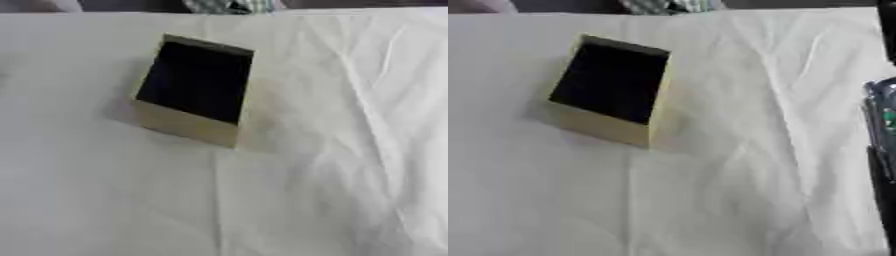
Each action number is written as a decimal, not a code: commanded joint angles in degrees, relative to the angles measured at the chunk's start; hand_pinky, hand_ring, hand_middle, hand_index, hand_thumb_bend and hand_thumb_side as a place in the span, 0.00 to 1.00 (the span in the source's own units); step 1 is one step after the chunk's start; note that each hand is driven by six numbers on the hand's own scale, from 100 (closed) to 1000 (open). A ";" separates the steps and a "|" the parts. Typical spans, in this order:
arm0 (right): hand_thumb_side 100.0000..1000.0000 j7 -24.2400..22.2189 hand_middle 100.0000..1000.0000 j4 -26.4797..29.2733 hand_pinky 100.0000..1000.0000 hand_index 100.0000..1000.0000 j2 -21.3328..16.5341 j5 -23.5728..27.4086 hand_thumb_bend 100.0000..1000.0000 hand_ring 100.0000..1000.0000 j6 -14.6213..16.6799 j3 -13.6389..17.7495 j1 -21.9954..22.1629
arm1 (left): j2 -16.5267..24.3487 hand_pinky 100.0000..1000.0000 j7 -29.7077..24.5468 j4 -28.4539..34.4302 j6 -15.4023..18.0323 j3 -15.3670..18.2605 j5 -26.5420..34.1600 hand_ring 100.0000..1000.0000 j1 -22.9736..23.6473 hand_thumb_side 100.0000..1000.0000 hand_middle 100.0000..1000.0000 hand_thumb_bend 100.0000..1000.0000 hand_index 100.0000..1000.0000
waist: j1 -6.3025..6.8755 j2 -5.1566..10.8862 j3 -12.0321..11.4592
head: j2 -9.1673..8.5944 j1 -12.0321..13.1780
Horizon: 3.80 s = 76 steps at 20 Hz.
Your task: Pick up objects on the table and place them in the box.
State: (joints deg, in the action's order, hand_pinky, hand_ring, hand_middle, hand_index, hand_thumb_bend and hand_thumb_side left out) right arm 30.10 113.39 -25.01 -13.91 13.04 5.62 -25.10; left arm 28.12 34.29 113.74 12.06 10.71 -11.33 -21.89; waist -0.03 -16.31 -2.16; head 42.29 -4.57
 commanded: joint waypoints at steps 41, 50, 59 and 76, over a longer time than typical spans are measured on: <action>0.47 -3.19 0.69 1.20 0.80 0.76 -2.35 -0.46 0.00 0.68 -1.50 -0.57 2.35 | 10.10 0.65 -0.35 -3.43 -11.96 2.63 -0.10 0.64 3.08 0.44 0.57 0.70 0.72 | 1.17 3.48 -0.02 | -1.28 7.40; 0.47 -3.48 0.69 1.20 0.80 0.76 -2.63 -0.36 0.00 0.68 -1.47 -0.82 2.37 | 17.61 0.65 -2.33 -15.99 -14.06 1.70 0.19 0.64 -2.39 0.45 0.57 0.71 0.72 | 1.17 3.22 0.29 | -1.86 7.55; 0.47 -3.79 0.69 1.20 0.80 0.76 -3.18 -0.39 0.00 0.68 -1.50 -1.13 2.15 | 25.75 0.68 -10.14 -32.46 -17.09 -2.95 -7.24 0.65 -12.09 0.45 0.58 0.69 0.73 | 1.63 2.54 0.85 | -0.68 7.65; 0.49 -4.52 0.69 1.20 0.80 0.76 -3.76 -0.16 0.00 0.68 -1.44 -1.80 1.24 | 25.28 0.80 -36.10 -62.61 -15.12 -6.78 -32.40 0.78 -31.89 0.39 0.73 0.64 0.89 | 1.89 0.48 1.42 | -1.13 9.64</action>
State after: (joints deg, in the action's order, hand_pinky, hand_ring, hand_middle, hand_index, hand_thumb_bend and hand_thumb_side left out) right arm 25.76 113.39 -26.98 -14.02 11.55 3.65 -23.17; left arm 51.89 -0.46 52.60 -2.76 3.00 -41.88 -52.54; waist 1.73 -16.74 -0.74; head 41.69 4.79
